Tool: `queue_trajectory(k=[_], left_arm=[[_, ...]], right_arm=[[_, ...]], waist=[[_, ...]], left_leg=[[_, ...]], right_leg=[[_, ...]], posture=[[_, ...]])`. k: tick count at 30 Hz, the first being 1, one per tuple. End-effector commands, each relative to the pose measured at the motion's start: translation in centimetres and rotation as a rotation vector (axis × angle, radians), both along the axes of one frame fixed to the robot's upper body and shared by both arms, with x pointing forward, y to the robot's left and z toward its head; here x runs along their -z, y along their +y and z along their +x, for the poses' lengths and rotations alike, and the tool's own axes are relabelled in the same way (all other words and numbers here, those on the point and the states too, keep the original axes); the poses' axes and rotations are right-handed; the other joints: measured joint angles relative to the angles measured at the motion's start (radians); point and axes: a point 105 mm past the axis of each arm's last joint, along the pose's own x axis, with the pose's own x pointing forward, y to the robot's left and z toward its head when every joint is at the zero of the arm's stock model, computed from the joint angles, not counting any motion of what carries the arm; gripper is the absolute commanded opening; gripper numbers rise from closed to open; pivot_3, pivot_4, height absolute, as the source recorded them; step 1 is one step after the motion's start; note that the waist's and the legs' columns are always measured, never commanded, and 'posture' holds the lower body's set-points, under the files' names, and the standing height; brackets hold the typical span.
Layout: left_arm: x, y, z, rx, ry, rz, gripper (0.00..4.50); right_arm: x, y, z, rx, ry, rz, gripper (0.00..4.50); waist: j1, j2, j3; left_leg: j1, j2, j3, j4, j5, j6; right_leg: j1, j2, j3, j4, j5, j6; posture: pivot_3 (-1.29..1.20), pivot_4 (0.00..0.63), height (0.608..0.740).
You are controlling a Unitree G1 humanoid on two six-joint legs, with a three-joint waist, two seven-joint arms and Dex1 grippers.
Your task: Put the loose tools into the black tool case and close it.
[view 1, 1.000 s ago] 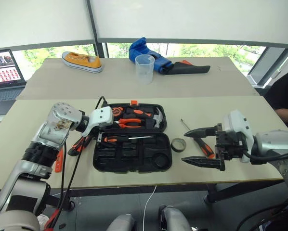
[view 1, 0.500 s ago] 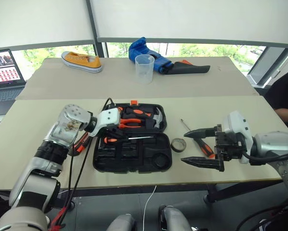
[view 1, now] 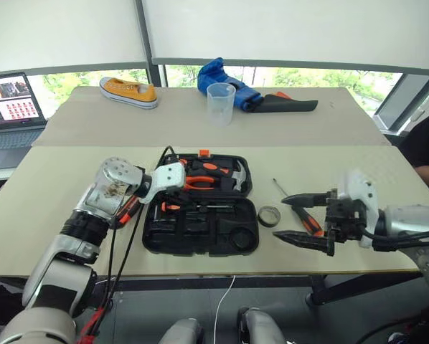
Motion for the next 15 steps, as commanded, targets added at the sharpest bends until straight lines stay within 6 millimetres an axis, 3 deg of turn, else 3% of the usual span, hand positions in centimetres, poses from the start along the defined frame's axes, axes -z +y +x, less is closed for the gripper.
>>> queue_trajectory(k=[1,4,8,13,15], left_arm=[[-7.3,0.1,-2.2,0.044,-0.032,-0.313,1.7],[-10.2,-0.3,-3.6,0.06,0.044,-0.46,2.77],[-9.7,-1.4,-6.0,0.161,0.093,-0.402,4.27],[-7.0,-2.1,-7.4,0.238,0.085,-0.263,4.4],[-6.2,-2.2,-7.6,0.255,0.069,-0.218,4.4]], right_arm=[[0.2,-4.2,-0.4,0.245,-0.014,-0.015,4.5],[1.7,-6.6,-1.5,0.383,0.022,-0.036,4.5],[3.1,-8.0,-1.8,0.506,0.044,-0.01,4.5],[5.0,-7.1,-0.7,0.556,0.058,0.039,4.5],[5.7,-6.9,0.2,0.592,0.05,0.052,4.5]], waist=[[0.0,0.0,0.0],[-0.001,0.001,0.0],[-0.005,0.0,0.0],[-0.024,0.0,0.0],[-0.031,0.0,0.0]], left_leg=[[0.0,0.0,-0.001,-0.001,0.0,0.0],[0.001,0.0,-0.001,-0.002,0.0,0.0],[0.002,-0.001,0.001,-0.002,0.0,0.0],[0.015,0.0,0.005,-0.008,0.0,-0.002],[0.02,0.002,0.006,-0.01,0.0,-0.002]], right_leg=[[0.0,0.0,0.0,0.0,0.0,0.0],[0.0,0.0,-0.001,0.0,0.0,0.0],[0.001,0.0,0.0,-0.001,0.0,0.0],[0.009,0.0,0.011,-0.001,-0.001,0.001],[0.015,0.002,0.013,-0.001,-0.006,0.009]], posture=[[0.0,0.15,0.724],[0.0,0.15,0.724],[0.0,0.15,0.724],[0.0,0.15,0.724],[0.0,0.15,0.724]])
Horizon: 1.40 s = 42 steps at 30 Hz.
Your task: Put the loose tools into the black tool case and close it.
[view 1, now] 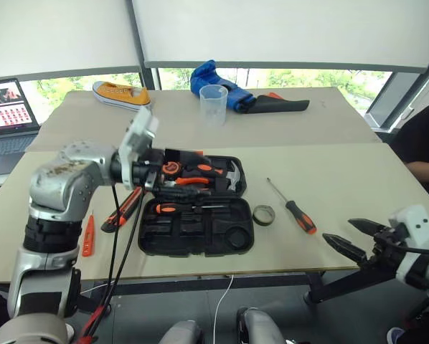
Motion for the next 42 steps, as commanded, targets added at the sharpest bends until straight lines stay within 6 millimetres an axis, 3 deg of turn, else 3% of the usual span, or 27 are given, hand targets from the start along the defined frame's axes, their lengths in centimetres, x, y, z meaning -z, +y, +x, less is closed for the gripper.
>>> queue_trajectory(k=[1,9,14,17,21,23,25,26,28,31,34,39,42], left_arm=[[0.5,-0.2,-0.6,0.044,-0.094,0.073,4.4],[1.0,-0.2,-0.2,0.018,-0.127,0.095,4.4],[1.3,0.2,-0.2,-0.001,-0.115,0.104,4.4],[1.6,0.6,0.0,-0.026,-0.113,0.115,4.5],[2.0,1.4,0.2,-0.06,-0.095,0.124,4.5],[2.3,2.1,0.1,-0.08,-0.082,0.14,4.5],[2.6,3.1,0.1,-0.12,-0.077,0.161,4.5],[2.6,3.5,0.1,-0.139,-0.077,0.169,4.5],[2.4,4.6,-0.2,-0.174,-0.061,0.17,4.5],[2.5,6.3,-1.2,-0.201,-0.031,0.203,4.5],[2.8,7.2,-2.0,-0.211,-0.017,0.231,4.5],[2.6,8.2,-2.8,-0.247,-0.03,0.236,4.5],[2.5,8.5,-3.1,-0.276,-0.044,0.245,4.5]], right_arm=[[0.3,0.5,1.8,0.06,-0.064,-0.012,4.5],[2.2,1.5,5.6,0.128,-0.081,-0.01,4.5],[3.4,2.0,6.7,0.131,-0.075,-0.036,4.5],[3.4,2.6,6.9,0.125,-0.09,0.0,3.82],[3.1,2.9,6.7,0.134,-0.102,0.016,2.5],[2.2,2.8,6.7,0.145,-0.132,0.028,1.69],[0.3,3.1,7.0,0.11,-0.19,0.016,1.13],[-0.6,3.3,7.1,0.086,-0.215,0.004,1.06],[-3.1,4.8,7.6,-0.021,-0.274,0.002,1.06],[-5.3,9.4,7.4,-0.357,-0.296,-0.032,1.06],[-5.5,12.4,6.6,-0.596,-0.274,-0.091,1.06],[-4.8,18.0,7.2,-0.902,-0.26,-0.176,1.06],[-3.6,19.8,6.9,-1.032,-0.263,-0.246,1.06]], waist=[[-0.004,0.0,0.0],[0.0,0.0,0.0],[0.001,0.0,0.0],[-0.001,0.0,0.0],[-0.002,0.0,0.0],[-0.002,0.0,0.0],[-0.004,0.001,0.0],[-0.006,0.001,0.0],[-0.014,0.001,0.0],[-0.028,0.001,0.001],[-0.029,0.001,0.001],[-0.024,0.0,0.001],[-0.02,0.0,0.001]], left_leg=[[0.001,0.0,0.001,0.0,0.0,0.0],[0.001,0.0,0.003,0.0,0.0,0.001],[-0.003,-0.001,0.003,0.0,0.0,0.001],[-0.005,-0.001,0.004,-0.001,0.0,0.001],[-0.005,-0.001,0.004,-0.001,0.0,0.001],[-0.005,-0.001,0.004,-0.001,0.0,0.001],[-0.005,-0.001,0.005,-0.001,0.0,0.001],[-0.005,-0.001,0.005,-0.001,0.0,0.001],[-0.005,-0.001,0.005,-0.001,0.0,0.001],[-0.005,0.0,0.007,-0.002,0.0,0.001],[-0.003,0.001,0.006,-0.005,0.0,0.001],[-0.004,0.001,0.006,-0.007,0.0,0.001],[-0.005,0.001,0.006,-0.008,0.0,0.002]], right_leg=[[0.001,0.0,0.001,0.0,0.0,0.0],[-0.001,0.001,0.002,0.001,0.004,-0.007],[-0.007,0.002,0.003,0.0,0.005,-0.008],[-0.01,0.002,0.003,0.0,0.005,-0.008],[-0.01,0.002,0.005,0.001,0.005,-0.009],[-0.01,0.002,0.005,0.001,0.005,-0.009],[-0.01,0.002,0.005,0.001,0.005,-0.008],[-0.011,0.002,0.006,0.001,0.005,-0.008],[-0.011,0.003,0.006,0.001,0.005,-0.008],[-0.012,0.005,0.007,0.001,0.005,-0.008],[-0.012,0.006,0.007,0.0,0.004,-0.009],[-0.013,0.005,0.006,0.0,0.004,-0.011],[-0.013,0.005,0.004,0.0,0.004,-0.01]], posture=[[0.0,0.15,0.724],[0.0,0.15,0.724],[0.0,0.15,0.724],[0.0,0.15,0.724],[0.0,0.15,0.724],[0.0,0.15,0.724],[0.0,0.15,0.724],[0.0,0.15,0.724],[0.0,0.15,0.724],[0.0,0.15,0.724],[0.0,0.15,0.724],[0.0,0.15,0.724],[0.0,0.15,0.724]])
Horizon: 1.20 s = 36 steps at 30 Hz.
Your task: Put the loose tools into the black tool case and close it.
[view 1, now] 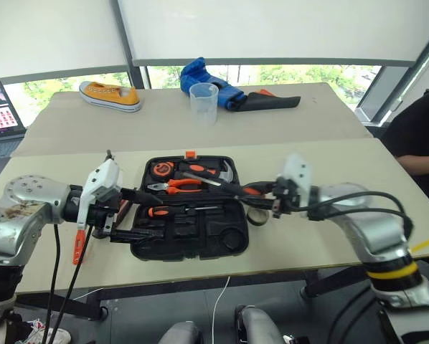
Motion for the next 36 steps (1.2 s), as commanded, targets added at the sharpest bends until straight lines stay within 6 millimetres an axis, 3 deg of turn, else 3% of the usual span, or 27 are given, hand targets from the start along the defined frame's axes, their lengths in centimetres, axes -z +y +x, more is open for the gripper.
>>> queue_trajectory(k=[1,6,14,21,23,24,30,31,35,36], left_arm=[[-1.4,0.2,-0.4,-0.017,-0.072,0.013,4.5],[-1.6,0.4,0.0,-0.055,-0.095,0.011,4.5],[-1.7,0.1,0.4,-0.055,-0.112,0.013,4.5],[-1.2,0.1,0.6,-0.042,-0.118,0.035,4.5],[-1.2,0.1,0.7,-0.043,-0.121,0.037,4.5],[-1.2,0.1,0.8,-0.044,-0.123,0.037,4.5],[-1.4,0.2,1.0,-0.048,-0.127,0.037,4.5],[-1.3,0.2,1.0,-0.048,-0.126,0.036,4.5],[-1.2,0.1,1.0,-0.05,-0.125,0.032,4.5],[-1.1,0.1,1.0,-0.05,-0.125,0.031,4.5]], right_arm=[[0.9,1.4,-0.4,-0.139,-0.074,-0.082,1.06],[1.9,2.1,-0.1,-0.177,-0.101,-0.123,1.06],[1.8,0.8,0.8,-0.11,-0.087,-0.112,1.06],[2.7,1.1,0.9,-0.099,-0.077,-0.115,1.06],[2.9,1.3,0.8,-0.102,-0.083,-0.12,2.08],[2.9,1.4,0.9,-0.102,-0.087,-0.123,2.23],[1.8,1.5,1.2,-0.071,-0.072,-0.076,4.25],[1.3,1.7,1.1,-0.073,-0.063,-0.051,4.43],[0.3,2.6,0.6,-0.092,-0.024,0.01,4.43],[0.3,2.8,0.5,-0.099,-0.02,0.014,4.17]], waist=[[0.003,0.0,0.0],[-0.001,0.0,0.0],[-0.005,0.0,0.0],[-0.005,0.0,0.0],[-0.005,0.0,0.0],[-0.005,0.0,0.0],[-0.005,0.0,0.0],[-0.005,0.0,0.0],[-0.005,0.0,0.0],[-0.005,0.0,0.0]], left_leg=[[0.0,0.0,-0.001,0.0,0.0,0.0],[-0.002,-0.003,-0.002,-0.002,0.0,0.0],[-0.002,-0.002,-0.002,-0.002,0.0,-0.001],[-0.001,-0.002,-0.002,-0.002,0.0,-0.001],[-0.001,-0.002,-0.002,-0.001,0.0,-0.001],[-0.001,-0.002,-0.002,-0.001,0.0,-0.001],[-0.001,-0.002,-0.002,-0.001,0.0,-0.001],[-0.001,-0.002,-0.002,-0.001,0.0,-0.001],[-0.001,-0.002,-0.002,-0.001,0.0,-0.001],[-0.001,-0.002,-0.002,-0.001,0.0,-0.001]], right_leg=[[0.0,0.0,-0.003,0.0,0.0,0.0],[-0.001,-0.005,-0.017,0.0,0.0,0.0],[-0.001,-0.005,-0.018,0.0,0.0,-0.002],[-0.001,-0.005,-0.018,0.0,0.0,-0.002],[-0.001,-0.005,-0.018,0.0,0.0,-0.002],[-0.001,-0.005,-0.018,0.0,0.0,-0.002],[-0.001,-0.005,-0.018,0.0,0.0,-0.002],[-0.001,-0.005,-0.018,0.0,0.0,-0.002],[-0.001,-0.005,-0.018,0.0,0.0,-0.002],[-0.001,-0.005,-0.018,0.0,0.0,-0.002]], posture=[[0.0,0.15,0.724],[0.0,0.15,0.724],[0.0,0.15,0.724],[0.0,0.15,0.724],[0.0,0.15,0.724],[0.0,0.15,0.724],[0.0,0.15,0.724],[0.0,0.15,0.724],[0.0,0.15,0.724],[0.0,0.15,0.724]])
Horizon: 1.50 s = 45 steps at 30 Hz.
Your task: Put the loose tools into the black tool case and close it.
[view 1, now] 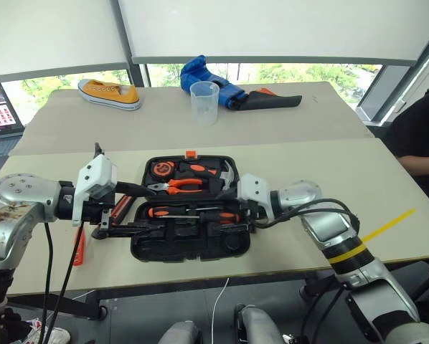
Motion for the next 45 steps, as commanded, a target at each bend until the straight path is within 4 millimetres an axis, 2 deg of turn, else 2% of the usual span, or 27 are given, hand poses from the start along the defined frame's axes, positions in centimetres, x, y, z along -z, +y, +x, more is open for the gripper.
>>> queue_trajectory(k=[1,2,9,12,13,19,22,25,27,32,35,38,40,41,43,44,45], left_arm=[[-0.5,-0.2,0.0,0.012,-0.036,0.008,4.5],[-0.4,-0.2,0.0,0.013,-0.036,0.008,4.5],[-0.3,-0.1,0.1,0.009,-0.037,0.011,4.5],[-0.2,0.0,0.2,0.006,-0.035,0.012,4.5],[-0.1,0.0,0.2,0.005,-0.033,0.012,4.5],[0.1,0.2,0.3,-0.002,-0.03,0.013,4.5],[0.1,0.2,0.3,-0.002,-0.032,0.01,4.5],[0.2,0.3,0.3,-0.007,-0.03,0.011,4.5],[0.3,0.5,0.3,-0.017,-0.026,0.012,4.5],[0.6,1.5,0.2,-0.1,-0.012,-0.011,4.5],[0.9,2.7,-0.2,-0.216,0.003,-0.053,4.5],[1.4,4.3,-1.5,-0.336,0.023,-0.081,4.5],[1.9,6.1,-2.7,-0.458,0.028,-0.087,4.5],[2.2,7.1,-3.2,-0.522,0.027,-0.089,4.5],[2.6,9.8,-4.7,-0.695,0.029,-0.106,4.5],[2.9,11.1,-5.6,-0.773,0.032,-0.115,4.5],[3.0,12.1,-6.4,-0.838,0.035,-0.122,4.5]], right_arm=[[-2.0,1.1,-0.5,-0.04,-0.021,0.057,3.88],[-1.8,1.3,-0.6,-0.049,-0.019,0.051,3.66],[-0.5,2.6,-0.1,-0.043,-0.01,0.023,1.27],[0.7,3.0,0.3,-0.017,0.0,-0.006,0.22],[1.1,3.1,0.3,-0.015,0.005,-0.018,0.02],[4.5,3.5,-0.2,-0.024,0.025,-0.169,0.02],[5.7,3.1,0.4,0.027,0.001,-0.215,0.02],[4.6,3.3,0.2,0.028,0.019,-0.156,0.02],[3.1,3.6,-0.2,0.015,0.033,-0.092,0.02],[-2.7,3.5,-1.2,-0.026,0.066,0.14,0.02],[-6.0,1.7,-2.2,-0.049,0.106,0.246,0.8],[-8.0,-0.2,-3.6,-0.092,0.129,0.291,1.76],[-8.8,-1.3,-4.6,-0.126,0.146,0.305,2.35],[-9.1,-1.7,-5.1,-0.144,0.153,0.307,2.82],[-9.6,-2.2,-6.1,-0.186,0.158,0.304,3.31],[-9.7,-2.3,-6.4,-0.202,0.158,0.301,3.79],[-9.8,-2.4,-6.6,-0.213,0.158,0.296,4.07]], waist=[[0.0,0.0,0.0],[0.0,0.0,0.0],[-0.001,0.0,0.0],[-0.002,0.0,0.0],[-0.001,0.0,0.0],[-0.005,0.0,0.0],[-0.006,0.0,-0.001],[-0.008,0.0,-0.001],[-0.007,0.0,-0.001],[-0.004,0.0,0.0],[-0.003,0.0,0.0],[-0.002,0.001,0.0],[-0.003,0.0,0.0],[-0.004,0.001,0.0],[-0.003,0.0,0.0],[-0.004,0.0,0.0],[-0.006,0.0,0.0]], left_leg=[[0.0,0.0,0.0,0.0,0.0,0.0],[0.0,0.0,0.0,0.0,0.0,0.0],[0.0,0.0,0.0,0.0,0.0,0.0],[0.0,0.0,0.0,0.0,0.0,0.0],[0.0,0.0,0.0,0.0,0.0,0.0],[0.001,0.0,0.0,-0.001,0.0,0.0],[0.003,0.0,0.0,-0.001,0.0,0.0],[0.005,0.0,0.001,0.0,0.0,-0.001],[0.006,0.0,0.001,0.0,0.001,-0.002],[0.004,0.001,0.0,0.0,0.001,-0.003],[0.001,0.001,0.0,0.0,0.001,-0.002],[0.001,0.001,0.0,-0.005,0.001,-0.002],[0.001,0.001,0.0,-0.006,0.001,-0.002],[0.001,0.001,-0.001,-0.007,0.0,-0.002],[0.001,0.001,-0.001,-0.008,0.0,-0.002],[0.001,0.001,-0.001,-0.008,0.0,-0.002],[0.001,0.002,0.0,-0.008,-0.001,-0.003]], right_leg=[[0.0,0.0,0.0,0.0,0.0,0.0],[0.0,0.0,0.0,0.0,0.0,0.0],[0.0,0.0,0.0,0.0,0.0,0.0],[0.0,0.0,0.0,0.0,0.0,0.0],[0.0,0.0,0.0,0.0,0.0,0.0],[0.0,0.001,-0.001,0.0,0.0,0.0],[0.001,0.0,0.0,0.0,0.0,0.0],[0.003,0.0,0.0,0.0,0.0,-0.001],[0.003,0.0,0.001,0.0,-0.001,-0.001],[0.001,0.0,0.001,0.001,-0.001,-0.002],[-0.002,0.0,0.001,0.001,-0.001,-0.002],[-0.002,0.0,0.0,0.001,0.0,-0.002],[-0.003,0.001,-0.001,0.0,-0.001,-0.002],[-0.004,0.001,-0.002,-0.001,-0.001,-0.002],[-0.005,0.0,-0.002,0.0,-0.001,-0.003],[-0.006,0.001,-0.003,-0.001,-0.001,-0.003],[-0.006,0.0,-0.002,-0.001,-0.001,-0.004]], posture=[[0.0,0.15,0.724],[0.0,0.15,0.724],[0.0,0.15,0.724],[0.0,0.15,0.724],[0.0,0.15,0.724],[0.0,0.15,0.724],[0.0,0.15,0.724],[0.0,0.15,0.724],[0.0,0.15,0.724],[0.0,0.15,0.724],[0.0,0.15,0.724],[0.0,0.15,0.724],[0.0,0.15,0.724],[0.0,0.15,0.724],[0.0,0.15,0.724],[0.0,0.15,0.724],[0.0,0.15,0.724]])
